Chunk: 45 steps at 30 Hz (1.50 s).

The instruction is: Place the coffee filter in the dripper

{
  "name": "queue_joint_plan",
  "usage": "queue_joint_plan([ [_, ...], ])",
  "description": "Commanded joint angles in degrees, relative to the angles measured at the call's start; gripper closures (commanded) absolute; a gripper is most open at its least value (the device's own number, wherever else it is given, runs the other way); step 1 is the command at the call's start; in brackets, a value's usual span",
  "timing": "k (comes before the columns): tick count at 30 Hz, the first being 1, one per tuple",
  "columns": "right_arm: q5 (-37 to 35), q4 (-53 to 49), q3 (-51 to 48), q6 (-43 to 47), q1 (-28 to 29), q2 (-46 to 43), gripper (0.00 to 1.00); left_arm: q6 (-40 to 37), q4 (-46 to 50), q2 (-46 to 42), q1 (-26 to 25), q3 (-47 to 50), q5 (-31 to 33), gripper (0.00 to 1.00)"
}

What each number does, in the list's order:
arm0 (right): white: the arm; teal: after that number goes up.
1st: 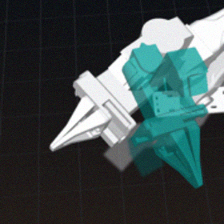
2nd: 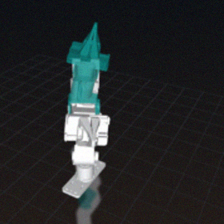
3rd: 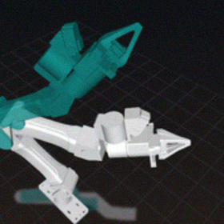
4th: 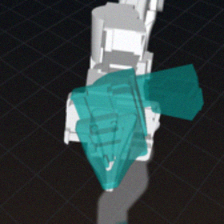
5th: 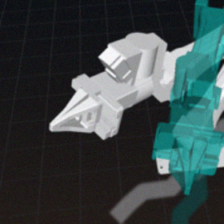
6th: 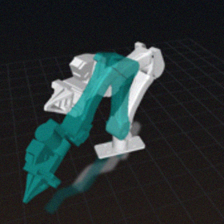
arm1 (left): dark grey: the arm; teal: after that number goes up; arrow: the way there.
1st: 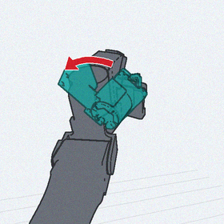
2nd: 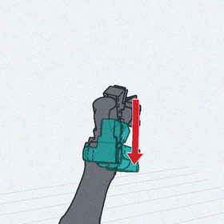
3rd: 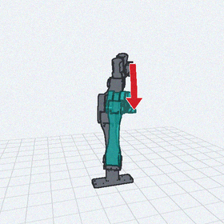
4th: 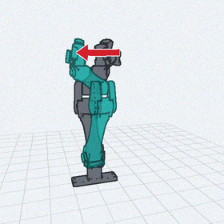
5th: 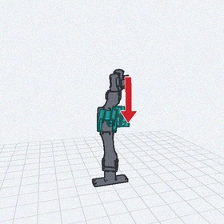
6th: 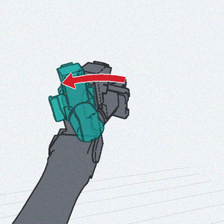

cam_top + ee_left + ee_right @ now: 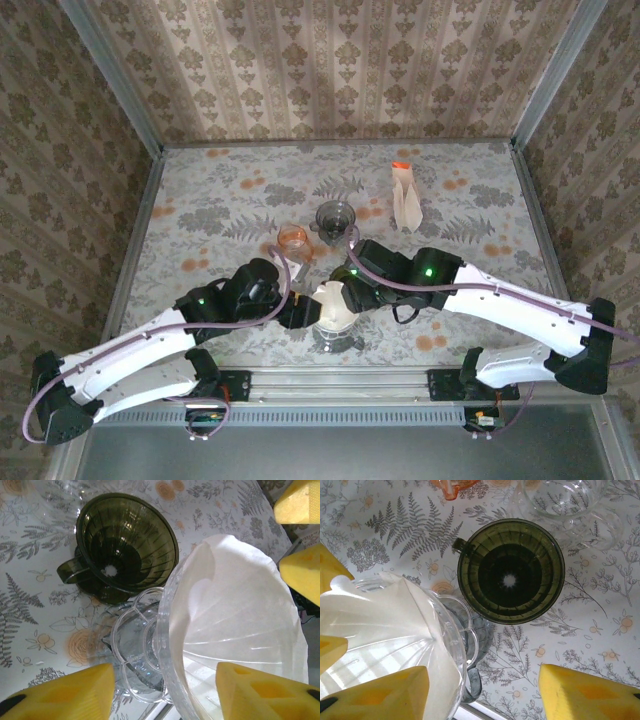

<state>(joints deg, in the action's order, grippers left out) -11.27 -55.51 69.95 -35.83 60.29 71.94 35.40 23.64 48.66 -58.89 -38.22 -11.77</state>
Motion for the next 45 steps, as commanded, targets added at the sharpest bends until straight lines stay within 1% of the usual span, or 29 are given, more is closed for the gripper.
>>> queue_joint_plan([
  [1, -2.1, -0.6, 0.2, 0.1, 0.5, -2.3, 0.35, 0.2, -0.1, -2.0, 0.3, -0.1, 0.1, 0.39],
  [6, -3.7, -0.8, 0.8, 0.3, 0.5, -4.1, 0.32, 0.2, -0.2, -2.3, 0.3, -0.4, 0.1, 0.37],
  [11, -4.7, -0.8, 0.4, 0.3, 0.4, -6.1, 0.31, 0.5, 0.0, -2.6, 0.3, -0.6, 0.2, 0.34],
  [13, -4.9, -0.3, -0.7, 0.4, 0.4, -7.8, 0.31, 0.4, 0.3, -3.3, 0.4, -1.1, 0.6, 0.31],
  [18, -5.5, 3.0, -5.9, -0.2, 0.5, -13.4, 0.31, -0.5, 2.1, -6.2, 0.3, -2.9, 2.7, 0.18],
  [22, -5.5, 4.1, -9.3, 0.0, 0.5, -15.9, 0.31, -1.2, 3.6, -8.4, 0.4, -4.6, 5.0, 0.12],
  [25, -4.1, 6.9, -13.9, -0.8, 0.4, -18.6, 0.31, -1.3, 4.1, -11.6, 0.4, -4.5, 8.9, 0.06],
  [28, -4.3, 10.3, -20.2, -3.1, 0.4, -22.9, 0.31, -1.1, 4.8, -15.3, 0.4, -3.6, 13.5, 0.00],
  [31, -2.6, 14.0, -26.4, -5.1, 0.5, -27.0, 0.32, -0.5, 6.5, -17.0, 0.4, -2.9, 16.7, 0.00],
  [34, 0.4, 15.9, -30.5, -6.1, 0.5, -28.4, 0.34, 2.2, 9.4, -17.8, 0.7, -1.6, 19.7, 0.00],
  [37, 5.0, 19.9, -35.3, -7.5, 0.7, -28.4, 0.37, 5.1, 9.9, -19.3, 1.9, 0.8, 19.7, 0.00],
  [40, 7.9, 24.4, -39.0, -8.5, 0.6, -26.5, 0.40, 7.5, 11.1, -21.1, 3.3, 2.9, 20.2, 0.00],
  [42, 8.2, 28.0, -40.9, -9.5, 0.6, -24.6, 0.43, 9.1, 11.7, -22.4, 4.8, 4.0, 19.5, 0.01],
  [45, 7.5, 30.1, -42.5, -10.1, 0.3, -22.3, 0.48, 10.3, 12.6, -24.0, 6.4, 4.8, 18.6, 0.02],
])
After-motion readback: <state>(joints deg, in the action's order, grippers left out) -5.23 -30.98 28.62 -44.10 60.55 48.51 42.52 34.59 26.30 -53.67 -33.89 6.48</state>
